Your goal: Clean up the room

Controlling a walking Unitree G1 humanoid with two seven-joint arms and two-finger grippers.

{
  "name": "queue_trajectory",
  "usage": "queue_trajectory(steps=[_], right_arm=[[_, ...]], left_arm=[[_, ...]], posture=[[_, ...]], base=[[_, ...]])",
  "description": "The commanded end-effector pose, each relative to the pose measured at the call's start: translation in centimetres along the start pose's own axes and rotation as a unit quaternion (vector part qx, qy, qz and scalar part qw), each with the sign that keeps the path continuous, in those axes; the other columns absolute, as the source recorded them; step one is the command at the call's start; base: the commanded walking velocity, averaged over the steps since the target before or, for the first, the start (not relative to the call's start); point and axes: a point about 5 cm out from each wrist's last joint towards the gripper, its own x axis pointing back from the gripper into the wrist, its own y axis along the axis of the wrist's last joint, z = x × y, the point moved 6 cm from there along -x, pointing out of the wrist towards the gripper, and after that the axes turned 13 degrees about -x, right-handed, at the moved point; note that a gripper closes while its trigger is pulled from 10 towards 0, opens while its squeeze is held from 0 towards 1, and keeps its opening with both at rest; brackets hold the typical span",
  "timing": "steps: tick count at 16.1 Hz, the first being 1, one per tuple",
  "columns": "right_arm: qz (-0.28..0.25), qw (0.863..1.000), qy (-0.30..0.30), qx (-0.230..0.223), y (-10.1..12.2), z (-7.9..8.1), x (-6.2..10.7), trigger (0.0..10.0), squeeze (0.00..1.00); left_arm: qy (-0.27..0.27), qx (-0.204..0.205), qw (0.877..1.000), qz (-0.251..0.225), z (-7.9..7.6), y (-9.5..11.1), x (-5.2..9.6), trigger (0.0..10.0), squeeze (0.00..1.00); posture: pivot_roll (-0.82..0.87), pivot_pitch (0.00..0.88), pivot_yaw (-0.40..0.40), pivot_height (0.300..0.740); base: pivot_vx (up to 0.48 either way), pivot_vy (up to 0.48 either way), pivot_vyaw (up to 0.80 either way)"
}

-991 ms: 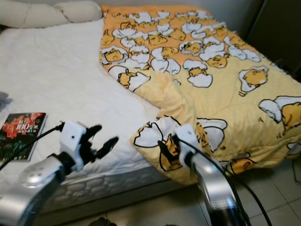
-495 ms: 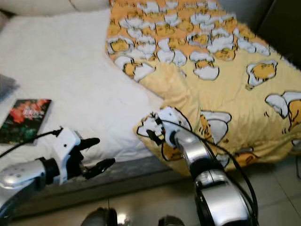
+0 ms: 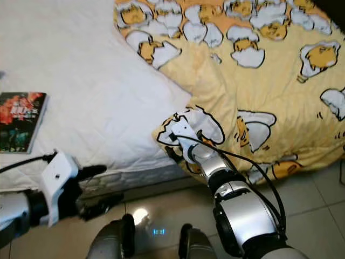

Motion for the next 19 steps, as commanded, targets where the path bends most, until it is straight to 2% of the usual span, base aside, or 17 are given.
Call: queue_trajectory(steps=[1, 2, 3, 9, 19], right_arm=[[0.021, 1.0, -0.003, 0.007, -1.6, 0.1, 0.0, 6.1, 0.0], [0.022, 1.0, -0.004, 0.006, -1.7, 0.1, 0.0, 2.5, 0.0], [0.024, 1.0, -0.007, 0.005, -1.8, -0.1, 0.1, 0.0, 0.0], [0.021, 0.999, -0.014, 0.023, -1.6, -0.6, 0.2, 0.0, 0.0], [0.011, 0.999, -0.027, 0.024, -0.7, -1.6, 0.4, 0.0, 0.0]], left_arm=[[0.002, 0.0, 1.0, 0.002, -0.2, 0.2, 0.4, 10.0, 0.0], [0.004, 0.0, 1.0, 0.004, -0.3, 0.2, 0.6, 10.0, 0.0], [0.005, 0.0, 1.0, 0.005, -0.3, 0.3, 0.7, 10.0, 0.0], [0.01, -0.001, 1.0, 0.006, -0.2, 0.4, 0.8, 10.0, 0.0], [0.021, -0.001, 1.0, 0.01, 0.2, 0.2, 0.9, 10.0, 0.0]], posture=[[0.25, 0.342, -0.006, 0.74], [0.26, 0.341, -0.006, 0.74], [0.26, 0.34, -0.007, 0.74], [0.25, 0.319, -0.009, 0.74], [0.26, 0.307, -0.014, 0.74]], base=[[0.0, 0.0, 0.0], [0.0, 0.0, 0.0], [0.0, 0.0, 0.0], [0.0, 0.0, 0.0], [0.0, 0.0, 0.0]])
